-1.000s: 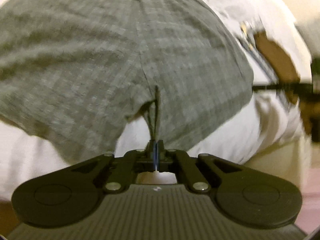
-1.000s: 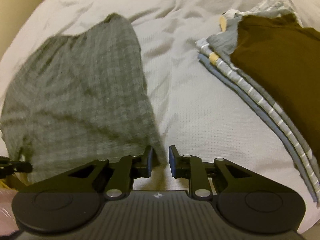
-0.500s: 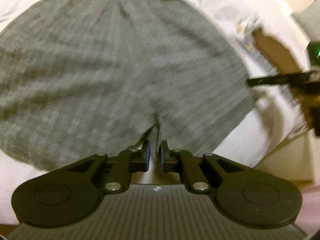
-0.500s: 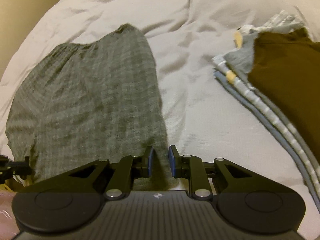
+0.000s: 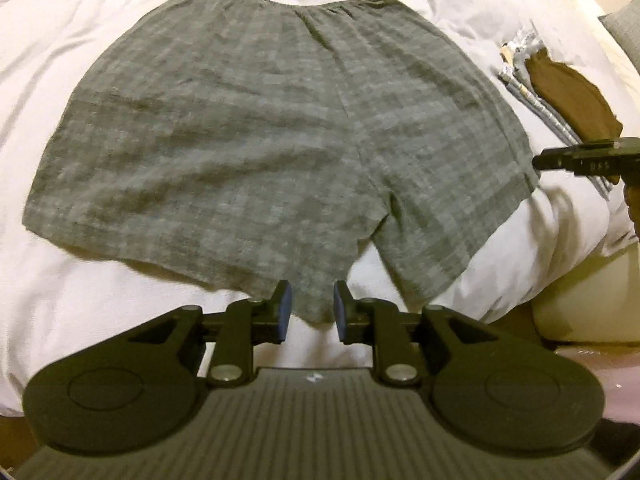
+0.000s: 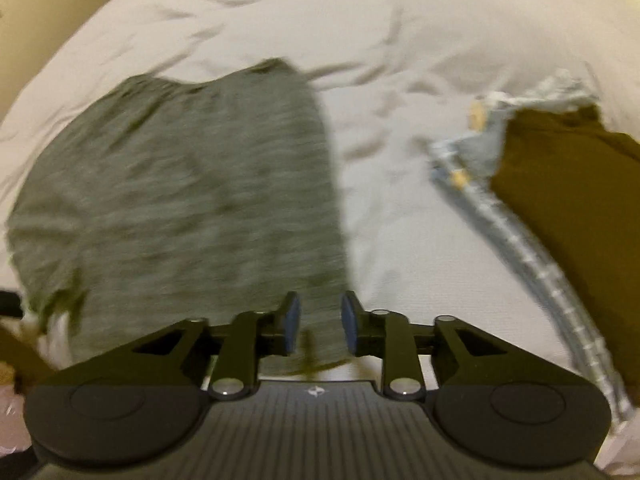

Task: Fold clothes
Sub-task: 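Open both grippers and move them away from the flattened shorts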

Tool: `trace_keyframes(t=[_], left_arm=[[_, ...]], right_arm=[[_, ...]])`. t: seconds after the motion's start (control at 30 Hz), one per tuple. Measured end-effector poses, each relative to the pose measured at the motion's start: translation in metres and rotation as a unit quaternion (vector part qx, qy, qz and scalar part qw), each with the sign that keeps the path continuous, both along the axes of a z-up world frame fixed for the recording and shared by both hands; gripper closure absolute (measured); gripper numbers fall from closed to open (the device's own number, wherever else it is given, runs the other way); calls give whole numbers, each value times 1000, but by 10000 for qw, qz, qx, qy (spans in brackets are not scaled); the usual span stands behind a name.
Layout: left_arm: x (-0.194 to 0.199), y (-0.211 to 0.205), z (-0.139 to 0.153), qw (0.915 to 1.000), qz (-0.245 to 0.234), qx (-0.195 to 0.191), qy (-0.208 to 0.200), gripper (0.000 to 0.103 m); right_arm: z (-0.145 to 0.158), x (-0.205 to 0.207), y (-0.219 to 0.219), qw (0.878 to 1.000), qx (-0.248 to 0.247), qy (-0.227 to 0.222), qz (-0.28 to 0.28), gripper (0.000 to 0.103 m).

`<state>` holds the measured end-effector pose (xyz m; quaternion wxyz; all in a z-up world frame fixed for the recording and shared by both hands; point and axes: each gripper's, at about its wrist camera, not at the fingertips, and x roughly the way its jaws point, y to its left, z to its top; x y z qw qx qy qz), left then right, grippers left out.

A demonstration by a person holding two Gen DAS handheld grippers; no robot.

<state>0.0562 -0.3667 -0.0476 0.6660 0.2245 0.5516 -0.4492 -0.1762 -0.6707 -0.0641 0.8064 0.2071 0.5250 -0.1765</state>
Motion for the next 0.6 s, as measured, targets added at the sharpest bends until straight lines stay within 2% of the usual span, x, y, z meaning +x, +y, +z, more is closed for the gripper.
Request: trace_keyframes(t=[0.13, 0.3, 0.37, 0.43, 0.53, 0.6], left_arm=[[-15, -1, 15, 9986, -306, -114, -414, 77], [-50, -18, 34, 9929, -809, -345, -800, 69], [-68, -30, 39, 9883, -1104, -503, -919, 58], [-84, -44, 40, 9808, -1498, -655, -1065, 52], [-114, -72, 36, 9623, -2175, -990, -1297, 41], [-134, -91, 34, 9503, -2499, -1174, -1436, 41]], right_arm=[[-8, 8, 12, 9997, 176, 103, 100, 66], [14, 11, 14, 9986, -25, 84, 522, 66], [26, 12, 11, 9978, -125, 70, 642, 66], [39, 12, 2, 9977, -221, 72, 643, 65], [53, 10, -15, 9985, -276, 80, 458, 63], [62, 4, -29, 9992, -282, 54, 284, 63]])
